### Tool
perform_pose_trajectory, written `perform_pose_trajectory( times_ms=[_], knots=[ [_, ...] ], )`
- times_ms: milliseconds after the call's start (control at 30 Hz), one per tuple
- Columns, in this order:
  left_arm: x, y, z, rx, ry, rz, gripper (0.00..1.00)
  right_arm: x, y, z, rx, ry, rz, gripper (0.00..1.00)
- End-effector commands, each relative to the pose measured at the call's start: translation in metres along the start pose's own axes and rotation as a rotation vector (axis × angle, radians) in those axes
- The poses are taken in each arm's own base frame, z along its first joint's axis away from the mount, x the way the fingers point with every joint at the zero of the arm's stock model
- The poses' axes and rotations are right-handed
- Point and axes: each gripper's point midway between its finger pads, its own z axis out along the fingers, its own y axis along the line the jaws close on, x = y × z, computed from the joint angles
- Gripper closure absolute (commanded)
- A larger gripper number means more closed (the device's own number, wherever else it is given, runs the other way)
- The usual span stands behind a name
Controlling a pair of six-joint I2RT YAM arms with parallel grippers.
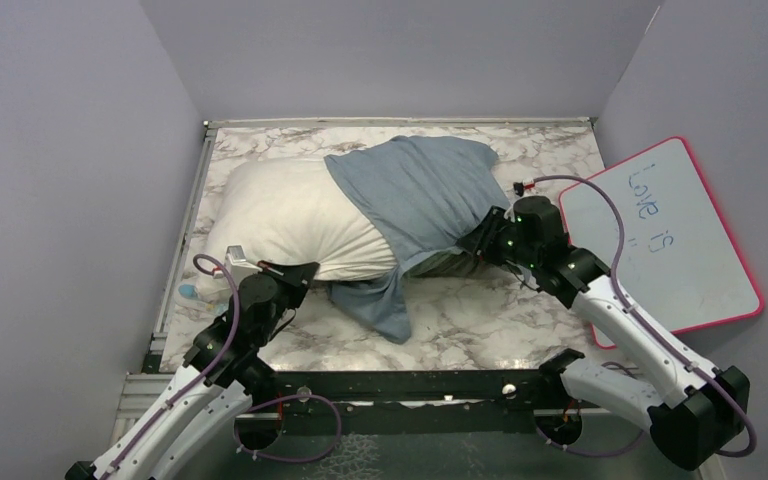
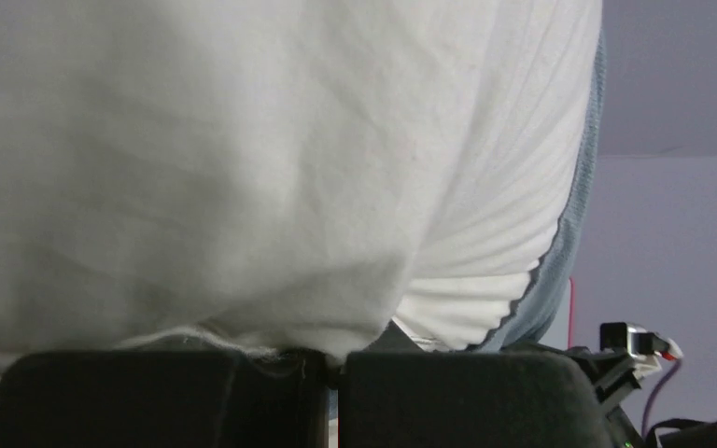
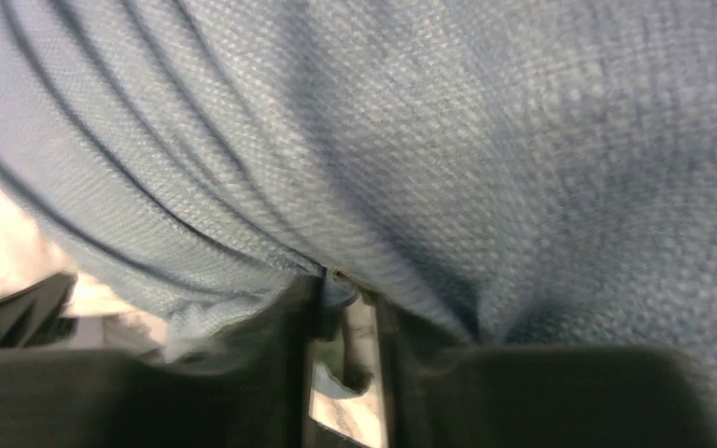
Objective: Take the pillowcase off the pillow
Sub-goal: Remove the pillow from the pillowcase.
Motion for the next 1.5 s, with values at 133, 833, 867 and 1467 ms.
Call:
perform_pose_trajectory(
  times_ms=[133, 833, 867, 1467],
  knots=[
    [-0.018, 0.022, 0.006, -0.104, -0.092, 0.082, 1.0, -0.024, 0.088, -0.064, -0.443, 0.005, -0.219, 0.27],
    [-0.019, -0.037, -0.022, -0.019, 0.04, 0.371, 0.4, -0.004, 0.053, 0.1, -0.093, 0.382, -0.348, 0.59],
    [-0.024, -0.048, -0.027, -0.014, 0.038, 0.418, 0.35, 0.015, 0.042, 0.098, -0.088, 0.411, -0.354, 0.62],
    [-0.125, -0.091, 0.081, -0.284, 0.023, 0.748, 0.01, 0.183, -0.087, 0.064, 0.011, 0.599, -0.188, 0.83]
  ],
)
